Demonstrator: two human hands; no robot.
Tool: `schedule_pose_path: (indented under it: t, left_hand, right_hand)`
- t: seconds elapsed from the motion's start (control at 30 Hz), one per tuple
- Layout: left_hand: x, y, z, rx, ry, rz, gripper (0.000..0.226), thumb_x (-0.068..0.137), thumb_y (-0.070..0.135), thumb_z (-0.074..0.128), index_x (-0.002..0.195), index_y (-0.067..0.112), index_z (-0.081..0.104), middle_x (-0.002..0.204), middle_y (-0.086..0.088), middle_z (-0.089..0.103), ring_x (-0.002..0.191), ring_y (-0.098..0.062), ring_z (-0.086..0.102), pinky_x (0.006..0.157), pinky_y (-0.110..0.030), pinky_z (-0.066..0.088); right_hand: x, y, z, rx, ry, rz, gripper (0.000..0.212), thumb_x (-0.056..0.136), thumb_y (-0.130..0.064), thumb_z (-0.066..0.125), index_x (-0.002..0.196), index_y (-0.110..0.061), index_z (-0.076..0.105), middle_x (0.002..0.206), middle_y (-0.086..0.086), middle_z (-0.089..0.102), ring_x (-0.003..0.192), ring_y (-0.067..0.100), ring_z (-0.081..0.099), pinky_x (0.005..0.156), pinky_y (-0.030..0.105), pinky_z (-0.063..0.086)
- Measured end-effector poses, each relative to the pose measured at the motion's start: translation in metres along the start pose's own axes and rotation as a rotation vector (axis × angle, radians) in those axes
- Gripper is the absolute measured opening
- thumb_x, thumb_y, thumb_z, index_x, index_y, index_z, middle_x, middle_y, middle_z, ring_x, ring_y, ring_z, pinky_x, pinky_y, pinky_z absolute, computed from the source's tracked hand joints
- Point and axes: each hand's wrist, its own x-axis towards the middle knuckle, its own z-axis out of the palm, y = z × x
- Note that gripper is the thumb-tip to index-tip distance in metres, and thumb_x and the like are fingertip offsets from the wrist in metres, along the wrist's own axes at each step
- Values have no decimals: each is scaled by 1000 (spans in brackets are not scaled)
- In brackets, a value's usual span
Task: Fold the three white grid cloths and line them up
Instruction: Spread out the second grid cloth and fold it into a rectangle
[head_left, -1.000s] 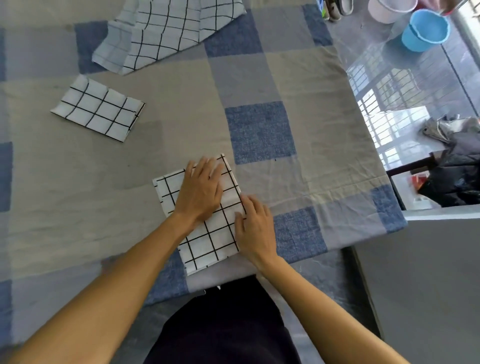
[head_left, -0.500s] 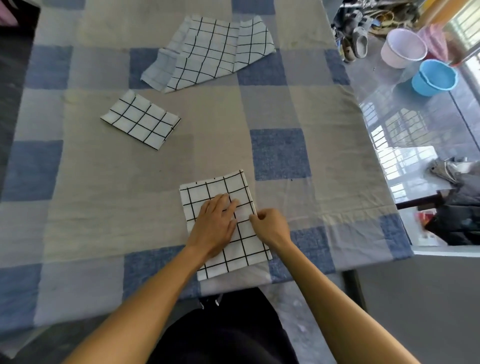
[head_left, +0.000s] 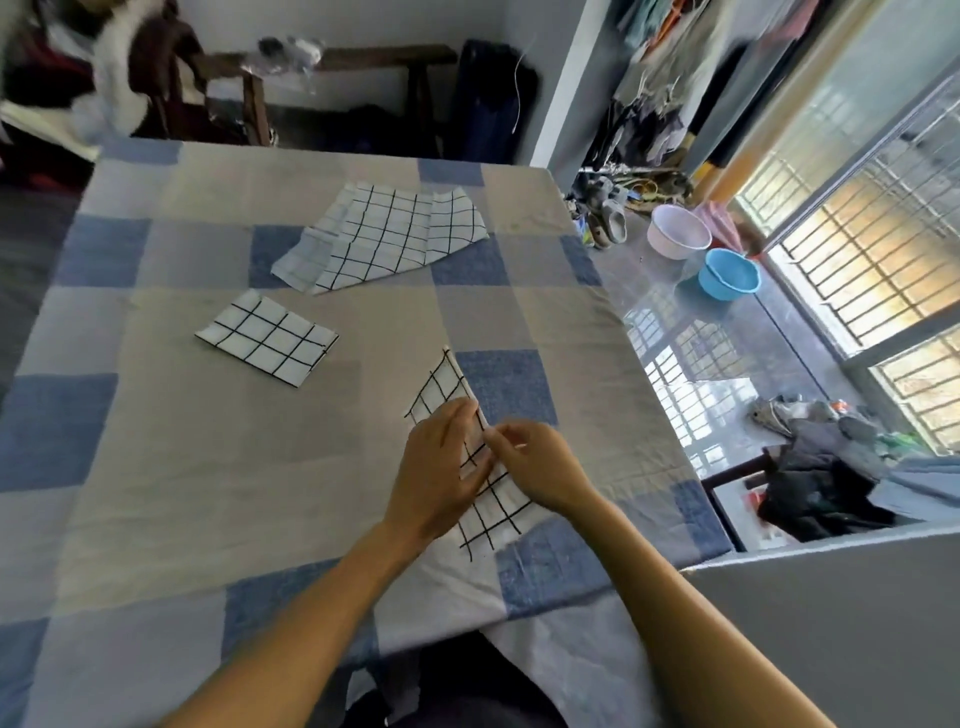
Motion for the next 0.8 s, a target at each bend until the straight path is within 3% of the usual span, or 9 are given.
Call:
schedule_pose_path:
  t: [0.07, 0.2, 0.33, 0.47, 0.57, 0.7, 0.8]
  left_hand:
    - [9, 8, -6, 36, 17, 52, 61, 94, 47, 42, 140, 9, 35, 144, -10, 40, 132, -20, 34, 106, -28, 25]
    - [24, 24, -22, 70, 70, 120, 63, 97, 54, 27, 141, 10, 33, 147, -14, 37, 135, -26, 31, 107, -37, 27]
    - [36, 33, -39, 28, 210, 131, 38, 97, 38, 45, 125, 12, 49, 115, -8, 61, 104, -22, 54, 93, -34, 39]
    - [45, 36, -49, 56, 268, 72, 32, 98, 36, 43, 108, 12, 62, 90, -3, 67, 81, -20, 58, 83, -30, 41]
    - [53, 42, -52, 71, 305, 72, 26, 96, 31, 48, 100, 12, 65, 84, -3, 68, 75, -18, 60, 78, -30, 43]
    - [64, 54, -51, 96, 322, 54, 26, 95, 30, 49, 98, 11, 66, 84, -3, 69, 73, -18, 61, 76, -32, 46]
    - [74, 63, -47, 134, 310, 55, 25, 95, 29, 49, 96, 12, 66, 81, -1, 68, 70, -18, 60, 74, -32, 46]
  right_hand:
    - [-2, -18, -19, -91, -12, -41, 28, 97, -36, 49, 81, -25, 69, 79, -9, 67, 78, 4, 62, 75, 24, 48]
    - [-8, -52, -48, -142, -12, -119, 24, 98, -34, 48, 81, -28, 65, 71, -14, 59, 70, 2, 58, 68, 21, 42]
    - [-6, -68, -66, -51, 99, -249, 17, 95, -25, 53, 87, -20, 67, 83, -14, 61, 82, 1, 57, 73, 18, 42]
    - [8, -60, -75, 15, 197, -343, 8, 91, -23, 60, 89, -18, 66, 96, -6, 61, 93, 6, 55, 83, 25, 44]
    - [20, -53, -82, 27, 215, -422, 2, 89, -24, 63, 90, -25, 64, 100, -9, 60, 96, 1, 53, 83, 19, 40]
    - [29, -43, -92, 71, 245, -470, 14, 88, -28, 64, 102, -26, 63, 108, -11, 60, 100, -2, 51, 84, 17, 38]
    - [35, -35, -102, 18, 252, -529, 31, 90, -32, 63, 120, -27, 57, 124, -7, 57, 114, 7, 48, 95, 23, 36]
